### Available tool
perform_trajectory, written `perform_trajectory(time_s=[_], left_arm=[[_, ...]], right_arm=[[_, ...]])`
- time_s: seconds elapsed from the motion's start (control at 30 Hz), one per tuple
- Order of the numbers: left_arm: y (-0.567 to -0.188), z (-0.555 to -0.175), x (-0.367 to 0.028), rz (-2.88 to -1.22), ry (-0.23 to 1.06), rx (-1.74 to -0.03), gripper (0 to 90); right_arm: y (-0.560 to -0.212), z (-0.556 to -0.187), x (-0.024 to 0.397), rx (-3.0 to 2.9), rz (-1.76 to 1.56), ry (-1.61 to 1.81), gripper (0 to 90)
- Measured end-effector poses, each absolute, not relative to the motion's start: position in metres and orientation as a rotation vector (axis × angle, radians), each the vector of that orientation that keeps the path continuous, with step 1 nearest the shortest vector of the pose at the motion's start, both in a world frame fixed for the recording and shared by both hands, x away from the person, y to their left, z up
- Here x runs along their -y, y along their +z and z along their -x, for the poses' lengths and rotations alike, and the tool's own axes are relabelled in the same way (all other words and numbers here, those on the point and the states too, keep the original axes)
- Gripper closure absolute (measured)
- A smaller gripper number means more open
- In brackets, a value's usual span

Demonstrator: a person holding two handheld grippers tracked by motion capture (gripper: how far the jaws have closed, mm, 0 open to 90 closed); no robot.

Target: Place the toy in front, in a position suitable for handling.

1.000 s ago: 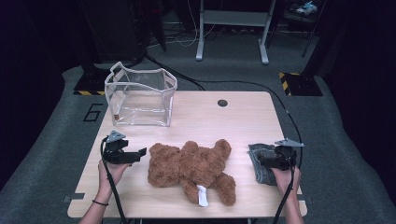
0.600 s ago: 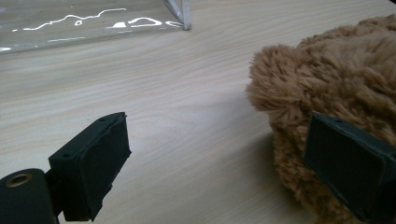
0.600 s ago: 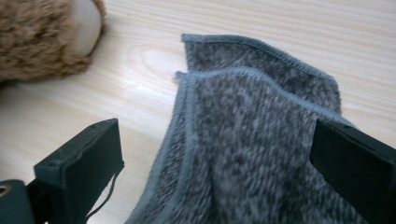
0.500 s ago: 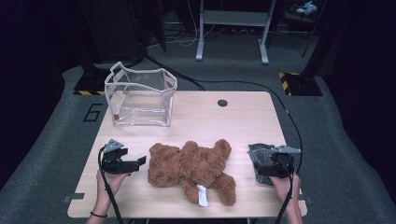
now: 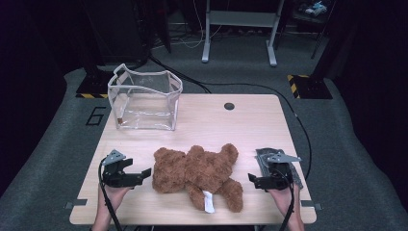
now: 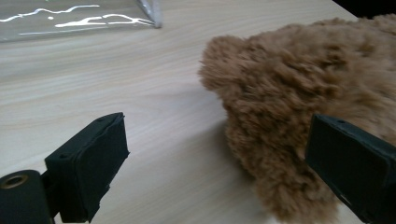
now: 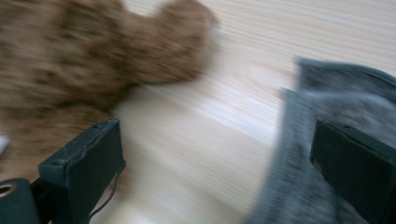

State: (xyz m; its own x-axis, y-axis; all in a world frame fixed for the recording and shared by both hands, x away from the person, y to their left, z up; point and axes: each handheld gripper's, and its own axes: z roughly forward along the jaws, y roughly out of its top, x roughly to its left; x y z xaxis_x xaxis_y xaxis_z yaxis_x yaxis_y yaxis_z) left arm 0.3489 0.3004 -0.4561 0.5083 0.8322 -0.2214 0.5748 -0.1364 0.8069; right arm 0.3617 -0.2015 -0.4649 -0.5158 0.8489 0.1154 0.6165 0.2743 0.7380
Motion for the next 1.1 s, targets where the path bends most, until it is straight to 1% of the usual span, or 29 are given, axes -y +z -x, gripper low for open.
perform_trajectory(time_s=[0.17, 0.23, 0.5, 0.53, 0.63, 0.67, 0.7, 0.73, 0.8, 0.87, 0.93, 0.97, 1.03, 1.1], left_arm=[[-0.446, -0.344, -0.29, -1.853, 0.318, -1.119, 4.1], [-0.446, -0.344, -0.282, -1.882, 0.285, -1.095, 3.7], [-0.456, -0.354, -0.258, -1.989, 0.216, -1.04, 3.9], [-0.458, -0.356, -0.255, -2.003, 0.21, -1.032, 4.6], [-0.462, -0.359, -0.249, -2.019, 0.181, -1.012, 10.9], [-0.463, -0.36, -0.248, -2.025, 0.158, -1.0, 12.6], [-0.464, -0.361, -0.247, -2.027, 0.161, -0.994, 16.5], [-0.464, -0.361, -0.245, -2.038, 0.152, -0.987, 17.2], [-0.465, -0.361, -0.243, -2.051, 0.164, -0.98, 22.7], [-0.466, -0.36, -0.242, -2.057, 0.166, -0.97, 29.4], [-0.469, -0.36, -0.242, -2.051, 0.163, -0.963, 36.8], [-0.47, -0.361, -0.242, -2.058, 0.153, -0.954, 41.9], [-0.471, -0.361, -0.242, -2.044, 0.152, -0.951, 49.2], [-0.472, -0.362, -0.243, -2.038, 0.153, -0.947, 55.2]], right_arm=[[-0.452, -0.356, 0.169, -2.331, -1.231, 1.143, 2.3], [-0.45, -0.357, 0.158, -2.364, -1.188, 1.153, 2.3], [-0.453, -0.369, 0.123, -2.494, -1.117, 1.156, 0.0], [-0.454, -0.371, 0.118, -2.502, -1.102, 1.154, 0.0], [-0.456, -0.376, 0.111, -2.525, -1.089, 1.135, 0.3], [-0.458, -0.378, 0.108, -2.538, -1.071, 1.136, 2.4], [-0.46, -0.379, 0.105, -2.562, -1.063, 1.115, 5.6], [-0.462, -0.379, 0.104, -2.574, -1.041, 1.115, 10.5], [-0.465, -0.379, 0.098, -2.591, -1.03, 1.107, 15.9], [-0.468, -0.379, 0.098, -2.6, -1.032, 1.123, 23.1], [-0.469, -0.379, 0.099, -2.595, -1.036, 1.141, 34.3], [-0.47, -0.38, 0.098, -2.604, -1.023, 1.151, 40.1], [-0.47, -0.379, 0.096, -2.594, -1.027, 1.152, 48.6], [-0.471, -0.38, 0.094, -2.585, -1.008, 1.156, 55.1]])
